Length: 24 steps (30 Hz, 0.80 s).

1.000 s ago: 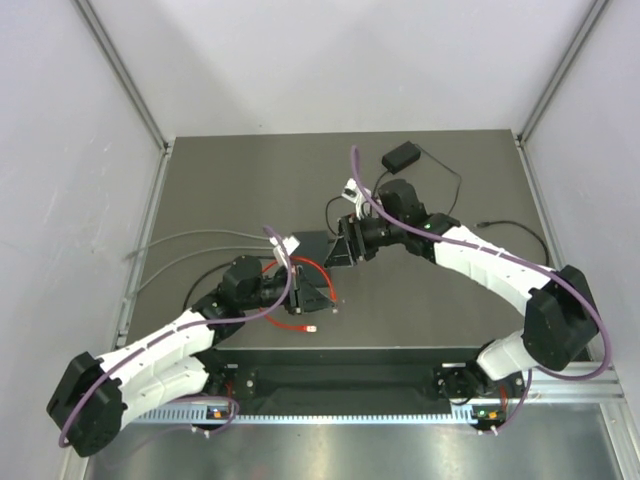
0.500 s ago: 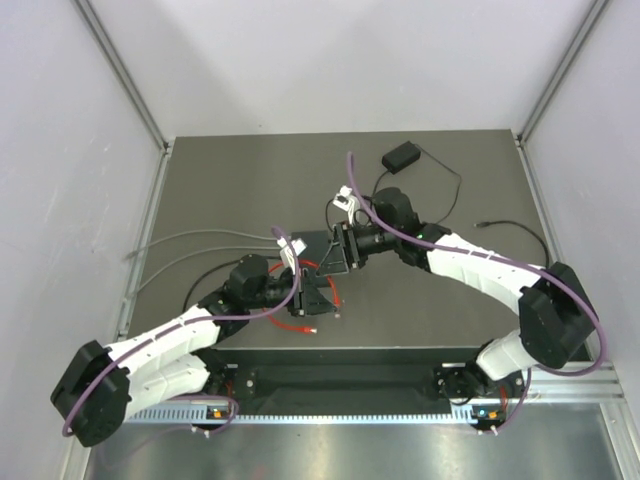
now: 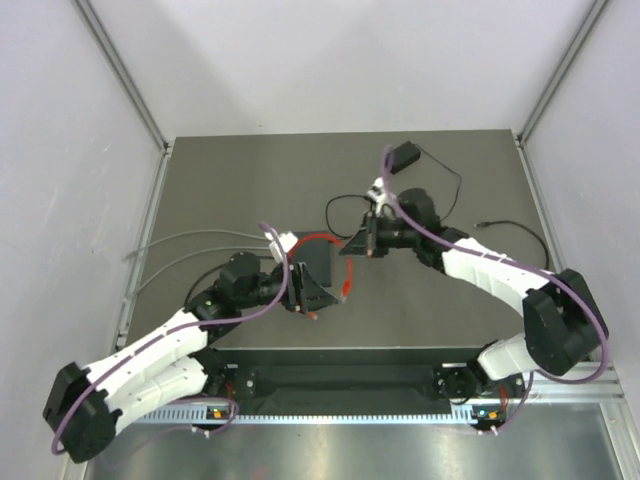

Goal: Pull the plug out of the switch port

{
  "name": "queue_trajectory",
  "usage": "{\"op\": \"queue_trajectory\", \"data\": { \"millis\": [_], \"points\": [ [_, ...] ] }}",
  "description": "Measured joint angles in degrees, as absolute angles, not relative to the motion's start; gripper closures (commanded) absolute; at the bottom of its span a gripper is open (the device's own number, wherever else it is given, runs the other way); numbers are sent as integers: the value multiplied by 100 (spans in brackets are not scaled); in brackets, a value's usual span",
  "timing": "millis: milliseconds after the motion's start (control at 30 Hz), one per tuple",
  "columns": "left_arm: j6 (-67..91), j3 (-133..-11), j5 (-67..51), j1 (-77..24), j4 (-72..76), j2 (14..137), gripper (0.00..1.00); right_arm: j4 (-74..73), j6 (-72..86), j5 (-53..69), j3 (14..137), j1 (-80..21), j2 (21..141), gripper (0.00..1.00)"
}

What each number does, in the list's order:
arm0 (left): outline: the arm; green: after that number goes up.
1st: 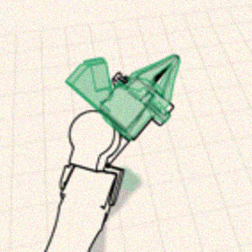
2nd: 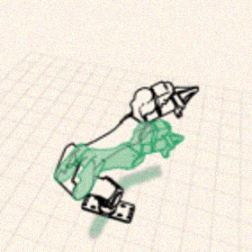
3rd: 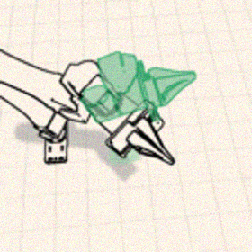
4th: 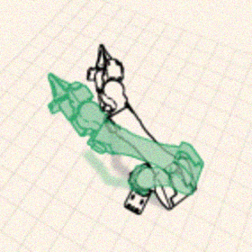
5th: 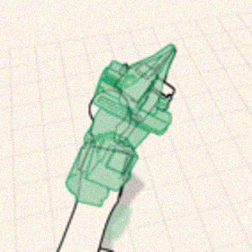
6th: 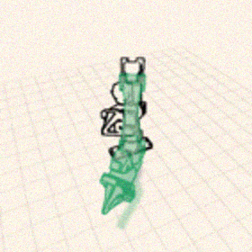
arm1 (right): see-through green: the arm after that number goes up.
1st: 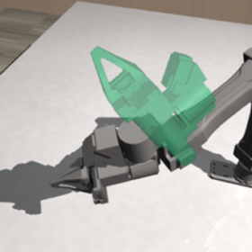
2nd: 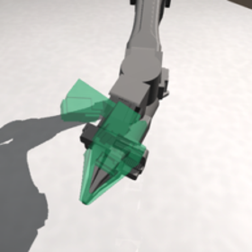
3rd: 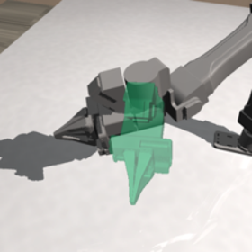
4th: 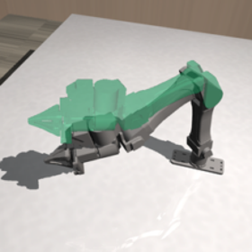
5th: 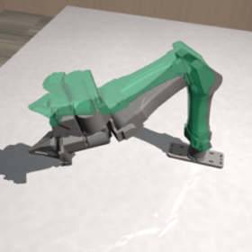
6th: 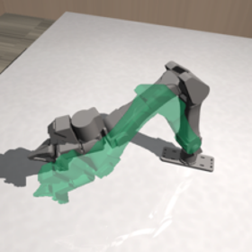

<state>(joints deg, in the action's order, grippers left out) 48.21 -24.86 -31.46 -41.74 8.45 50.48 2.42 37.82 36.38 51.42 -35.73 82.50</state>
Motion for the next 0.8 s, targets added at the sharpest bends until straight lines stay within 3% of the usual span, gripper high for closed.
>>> {"op": "queue_trajectory", "data": {
  "millis": [167,333,567,800],
  "points": [
    [4560,-2867,-2134,-4171,-113,3948,18,139,4021,3573,4912,-2217,7762,100],
    [4335,-3098,-1459,-4171,-526,3105,19,139,4375,3712,4836,-534,6901,100],
    [4311,-3203,-1109,-4171,-845,3527,27,451,5435,3640,3704,2405,5841,100],
    [4536,-3039,-1267,-4171,-823,3813,29,1372,6560,3242,2121,3979,5745,100]
  ]
}}
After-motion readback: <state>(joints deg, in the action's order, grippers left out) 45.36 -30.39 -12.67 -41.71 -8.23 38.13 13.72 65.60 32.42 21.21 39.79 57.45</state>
